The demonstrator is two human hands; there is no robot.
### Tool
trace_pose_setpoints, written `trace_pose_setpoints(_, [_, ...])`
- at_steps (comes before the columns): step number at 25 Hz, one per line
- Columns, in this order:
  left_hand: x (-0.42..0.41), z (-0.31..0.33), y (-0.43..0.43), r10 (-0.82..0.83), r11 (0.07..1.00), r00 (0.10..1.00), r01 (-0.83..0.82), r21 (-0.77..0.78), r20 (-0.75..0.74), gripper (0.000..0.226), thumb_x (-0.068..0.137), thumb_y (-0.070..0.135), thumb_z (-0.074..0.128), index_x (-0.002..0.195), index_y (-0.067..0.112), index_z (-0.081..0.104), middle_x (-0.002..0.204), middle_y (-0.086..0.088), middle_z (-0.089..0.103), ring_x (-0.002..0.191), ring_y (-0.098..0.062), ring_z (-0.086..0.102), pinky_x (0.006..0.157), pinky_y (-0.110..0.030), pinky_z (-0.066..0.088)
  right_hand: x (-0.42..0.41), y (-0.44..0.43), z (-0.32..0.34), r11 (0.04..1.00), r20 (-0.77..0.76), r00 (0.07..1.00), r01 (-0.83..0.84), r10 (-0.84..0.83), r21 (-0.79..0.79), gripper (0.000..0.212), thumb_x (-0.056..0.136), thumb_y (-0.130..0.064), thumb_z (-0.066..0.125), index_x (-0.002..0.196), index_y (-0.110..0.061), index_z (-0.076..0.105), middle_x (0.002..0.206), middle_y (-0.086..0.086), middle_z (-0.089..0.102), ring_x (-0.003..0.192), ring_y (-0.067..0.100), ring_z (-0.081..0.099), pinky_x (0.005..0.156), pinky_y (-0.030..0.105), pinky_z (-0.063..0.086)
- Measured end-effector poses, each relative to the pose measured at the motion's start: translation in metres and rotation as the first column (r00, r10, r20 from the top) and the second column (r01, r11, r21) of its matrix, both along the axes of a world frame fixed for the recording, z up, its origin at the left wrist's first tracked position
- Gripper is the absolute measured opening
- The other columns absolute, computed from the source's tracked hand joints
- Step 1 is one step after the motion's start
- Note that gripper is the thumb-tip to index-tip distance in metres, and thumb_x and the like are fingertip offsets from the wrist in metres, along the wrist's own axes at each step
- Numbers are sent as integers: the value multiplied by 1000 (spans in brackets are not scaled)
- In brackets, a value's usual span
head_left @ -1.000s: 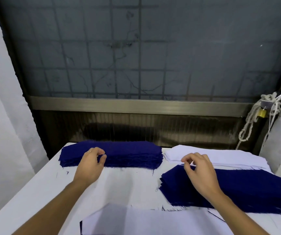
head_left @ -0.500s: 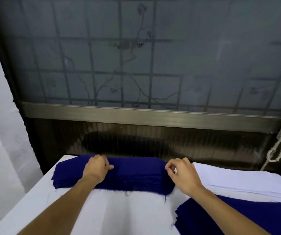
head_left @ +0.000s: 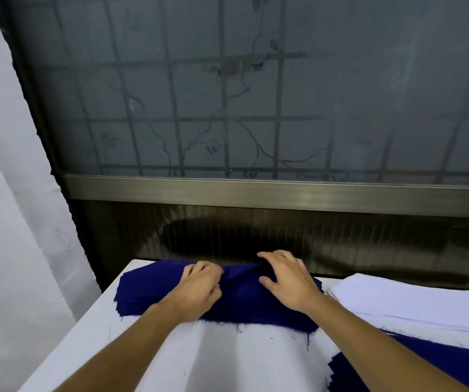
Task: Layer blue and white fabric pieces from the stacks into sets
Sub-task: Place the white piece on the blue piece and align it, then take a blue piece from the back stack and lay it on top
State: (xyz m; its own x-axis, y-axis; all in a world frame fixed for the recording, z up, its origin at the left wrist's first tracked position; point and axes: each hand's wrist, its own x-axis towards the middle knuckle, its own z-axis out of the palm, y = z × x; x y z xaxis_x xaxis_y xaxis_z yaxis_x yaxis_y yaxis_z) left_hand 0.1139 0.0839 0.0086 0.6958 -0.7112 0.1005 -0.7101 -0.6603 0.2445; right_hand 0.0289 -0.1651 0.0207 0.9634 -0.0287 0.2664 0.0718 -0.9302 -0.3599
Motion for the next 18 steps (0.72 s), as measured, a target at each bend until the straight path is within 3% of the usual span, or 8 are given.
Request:
trace_pose_setpoints(2, [0, 3, -3, -34, 999, 999, 34, -23, 6, 11, 96, 36, 39, 89, 44, 40, 102, 25, 46, 104, 5, 38, 102, -31, 33, 8, 13, -2, 999, -5, 999, -49, 49, -6, 54, 99, -39, 59, 149, -34, 42, 150, -10, 46, 147, 12, 26, 122, 36, 17])
trace_pose_setpoints(4, [-1, 6, -8, -32, 996, 999, 32, -89, 6, 3, 89, 47, 40, 87, 45, 41, 95, 24, 47, 98, 4, 41, 92, -27, 34, 12, 20, -5, 993, 56, 995, -74, 79, -87, 35, 99, -35, 60, 133, -35, 58, 133, -11, 58, 137, 11, 37, 122, 36, 18])
trace_pose_setpoints(5, [-1, 8, -10, -23, 991, 1000, 22, -129, -12, 6, 88, 51, 46, 92, 48, 43, 98, 26, 48, 98, 3, 44, 91, -26, 35, 12, 22, -4, 990, 102, 991, -70, 82, -121, 26, 99, -33, 59, 124, -35, 64, 122, -13, 62, 129, 10, 43, 121, 35, 20])
trace_pose_setpoints(8, [-1, 17, -16, 6, 991, 994, -21, -132, -112, 44, 87, 62, 62, 126, 56, 42, 115, 29, 52, 112, -2, 45, 99, -29, 34, 10, 20, 3, 987, 179, 980, -58, 85, -153, 18, 101, -35, 56, 114, -35, 69, 106, -15, 65, 116, 9, 49, 117, 33, 24])
trace_pose_setpoints(11, [3, 31, -17, 63, 997, 997, -65, -32, -53, 39, 85, 70, 62, 116, 48, 54, 103, 22, 59, 106, -9, 49, 105, -39, 33, 5, 10, 7, 989, 144, 988, -37, 58, -144, 17, 101, -37, 55, 113, -32, 67, 116, -12, 64, 124, 11, 47, 120, 37, 25])
trace_pose_setpoints(14, [7, 44, -5, 95, 995, 995, -94, 11, -10, 44, 81, 76, 62, 110, 44, 59, 101, 19, 66, 103, -7, 57, 106, -38, 29, -2, -5, 7, 989, 45, 999, 4, 3, -146, 7, 99, -34, 55, 105, -31, 55, 127, -8, 59, 133, 16, 45, 124, 34, 18])
trace_pose_setpoints(16, [7, 49, 8, 113, 994, 994, -113, 10, -7, 48, 81, 76, 63, 113, 40, 61, 102, 18, 68, 98, -6, 61, 103, -34, 36, -7, -12, 9, 991, 37, 999, 13, -8, -134, 10, 97, -33, 56, 95, -31, 47, 117, -11, 58, 124, 14, 50, 125, 33, 17])
trace_pose_setpoints(18, [7, 55, 21, 129, 991, 989, -131, -27, -79, 39, 82, 69, 67, 104, 38, 62, 98, 16, 67, 89, -5, 64, 90, -28, 52, -11, -17, 13, 994, 59, 998, 14, -7, -107, 15, 95, -31, 58, 89, -31, 45, 101, -16, 54, 108, 10, 53, 123, 34, 21])
